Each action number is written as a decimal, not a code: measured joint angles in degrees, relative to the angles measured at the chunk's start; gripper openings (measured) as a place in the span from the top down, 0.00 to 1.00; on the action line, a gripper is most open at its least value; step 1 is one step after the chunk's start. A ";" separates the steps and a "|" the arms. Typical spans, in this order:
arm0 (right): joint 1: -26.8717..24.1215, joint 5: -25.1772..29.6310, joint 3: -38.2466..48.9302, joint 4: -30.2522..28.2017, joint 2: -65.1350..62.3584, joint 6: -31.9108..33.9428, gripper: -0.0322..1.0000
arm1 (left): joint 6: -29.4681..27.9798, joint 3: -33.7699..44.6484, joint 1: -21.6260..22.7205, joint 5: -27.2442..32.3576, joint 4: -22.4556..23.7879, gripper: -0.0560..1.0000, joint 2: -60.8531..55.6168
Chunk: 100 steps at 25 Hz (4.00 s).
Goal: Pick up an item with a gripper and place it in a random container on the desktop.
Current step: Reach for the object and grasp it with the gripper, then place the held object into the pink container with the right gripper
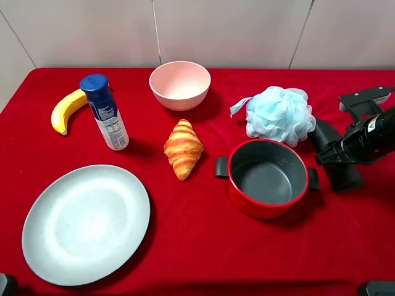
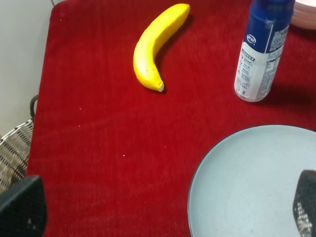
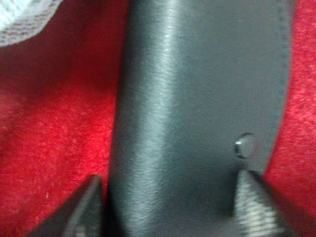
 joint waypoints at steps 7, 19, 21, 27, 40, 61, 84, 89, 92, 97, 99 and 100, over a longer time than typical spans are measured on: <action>0.00 1.14 -0.30 0.00 0.00 0.00 0.61 | 0.00 0.00 0.00 0.00 0.00 0.01 0.00; 0.00 2.51 -0.74 0.00 -0.35 0.00 0.62 | 0.00 0.00 0.00 0.00 0.00 0.01 0.00; 0.00 4.32 -1.29 0.00 -0.86 0.00 0.64 | 0.00 0.00 0.00 0.00 0.00 0.01 0.00; 0.00 11.50 -2.97 -0.64 -3.35 0.00 0.76 | 0.00 0.00 0.00 0.00 0.00 0.01 0.00; 0.00 15.07 -3.01 -0.64 -10.27 0.00 0.81 | 0.00 0.00 0.00 0.00 0.00 0.01 0.00; 0.00 22.49 -3.01 1.15 -31.19 0.00 0.84 | 0.05 0.00 0.00 0.00 0.00 0.01 0.00; 2.39 23.52 -3.01 15.30 -42.71 -3.24 0.85 | 0.05 0.00 0.00 0.00 0.00 0.01 0.00; 8.55 19.06 -2.96 15.36 -42.71 -3.84 0.85 | 0.05 0.00 0.00 0.00 0.00 0.01 0.00; 11.96 15.06 -2.96 15.36 -42.65 -3.84 0.85 | 0.05 0.00 0.00 0.00 0.00 0.01 0.00; 16.99 7.63 -2.96 13.91 -42.65 -3.84 0.85 | 0.05 0.00 0.00 0.00 0.00 0.01 0.00; 18.30 4.18 -2.96 13.33 -42.65 -3.84 0.85 | 0.05 0.00 0.00 0.00 0.00 0.01 0.00; 18.89 2.68 -2.96 13.14 -42.60 -3.84 0.85 | 0.05 0.00 0.00 0.00 0.00 0.01 0.00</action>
